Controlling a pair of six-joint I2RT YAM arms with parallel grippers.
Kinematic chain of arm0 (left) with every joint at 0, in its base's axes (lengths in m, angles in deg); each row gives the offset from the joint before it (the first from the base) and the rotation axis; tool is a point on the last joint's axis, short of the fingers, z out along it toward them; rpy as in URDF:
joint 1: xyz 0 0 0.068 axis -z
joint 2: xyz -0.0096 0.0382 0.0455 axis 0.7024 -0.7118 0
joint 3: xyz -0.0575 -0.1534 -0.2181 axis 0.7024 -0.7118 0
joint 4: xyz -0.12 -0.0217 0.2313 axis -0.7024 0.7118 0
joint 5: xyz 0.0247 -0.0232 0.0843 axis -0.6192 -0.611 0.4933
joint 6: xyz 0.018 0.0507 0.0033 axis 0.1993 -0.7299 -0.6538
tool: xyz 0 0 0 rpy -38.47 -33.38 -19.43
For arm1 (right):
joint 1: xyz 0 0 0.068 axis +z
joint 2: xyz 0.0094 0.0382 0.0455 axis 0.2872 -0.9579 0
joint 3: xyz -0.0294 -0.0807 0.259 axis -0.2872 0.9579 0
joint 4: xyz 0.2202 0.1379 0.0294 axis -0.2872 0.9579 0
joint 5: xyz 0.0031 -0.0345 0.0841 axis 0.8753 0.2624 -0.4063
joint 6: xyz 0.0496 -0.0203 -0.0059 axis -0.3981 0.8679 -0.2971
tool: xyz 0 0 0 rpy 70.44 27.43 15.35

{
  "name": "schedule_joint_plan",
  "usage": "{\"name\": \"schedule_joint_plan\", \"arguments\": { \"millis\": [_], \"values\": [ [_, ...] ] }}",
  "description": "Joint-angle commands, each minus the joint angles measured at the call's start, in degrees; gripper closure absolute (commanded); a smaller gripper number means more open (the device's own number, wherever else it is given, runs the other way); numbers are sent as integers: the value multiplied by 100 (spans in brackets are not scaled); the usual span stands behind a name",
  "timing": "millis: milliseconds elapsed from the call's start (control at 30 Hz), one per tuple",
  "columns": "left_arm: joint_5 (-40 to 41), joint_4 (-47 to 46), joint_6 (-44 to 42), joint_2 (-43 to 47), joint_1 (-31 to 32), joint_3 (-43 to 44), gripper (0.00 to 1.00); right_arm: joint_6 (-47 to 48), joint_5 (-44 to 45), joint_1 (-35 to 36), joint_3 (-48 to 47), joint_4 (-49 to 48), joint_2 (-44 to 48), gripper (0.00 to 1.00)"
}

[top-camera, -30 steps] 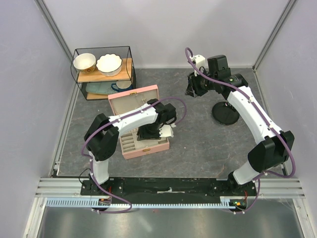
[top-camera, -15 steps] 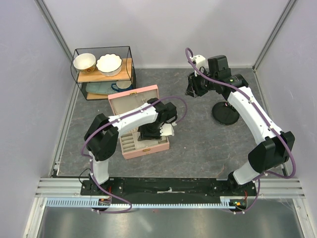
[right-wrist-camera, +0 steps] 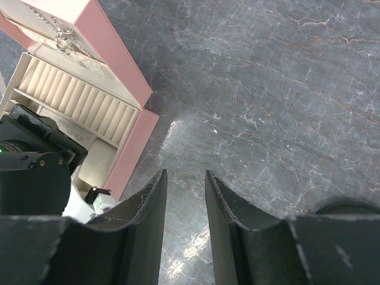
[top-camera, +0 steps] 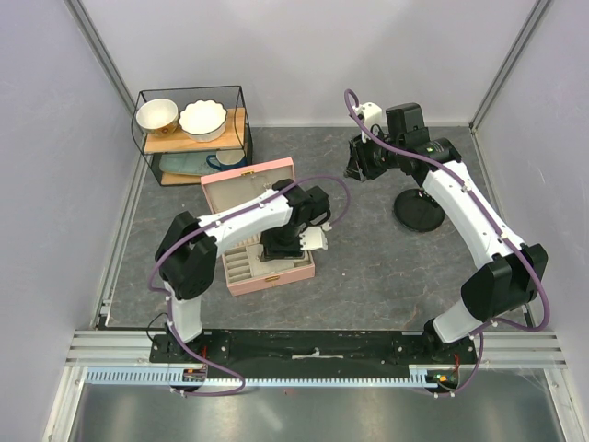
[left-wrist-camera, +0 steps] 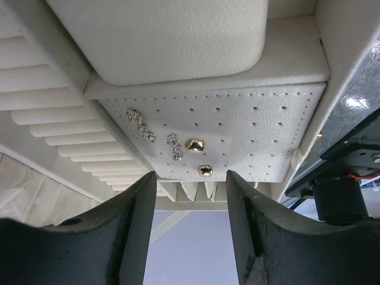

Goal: Organize the mixed jewelry

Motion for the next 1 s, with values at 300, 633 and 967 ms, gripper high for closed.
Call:
{"name": "schedule_joint_plan", "arguments": {
  "millis": [300,633,967],
  "values": [
    [-1293,-449,380,1289,-931,854,42,169,309,-6,38,-184,259,57],
    [-1980,-2250,1082,2906,-1908,74,34,274,889,-15,-49,-192,312,47],
    [-1962,-3228,1629,3962,-3085,-359,21,309,1040,-6,-427,-131,206,36]
  ]
}}
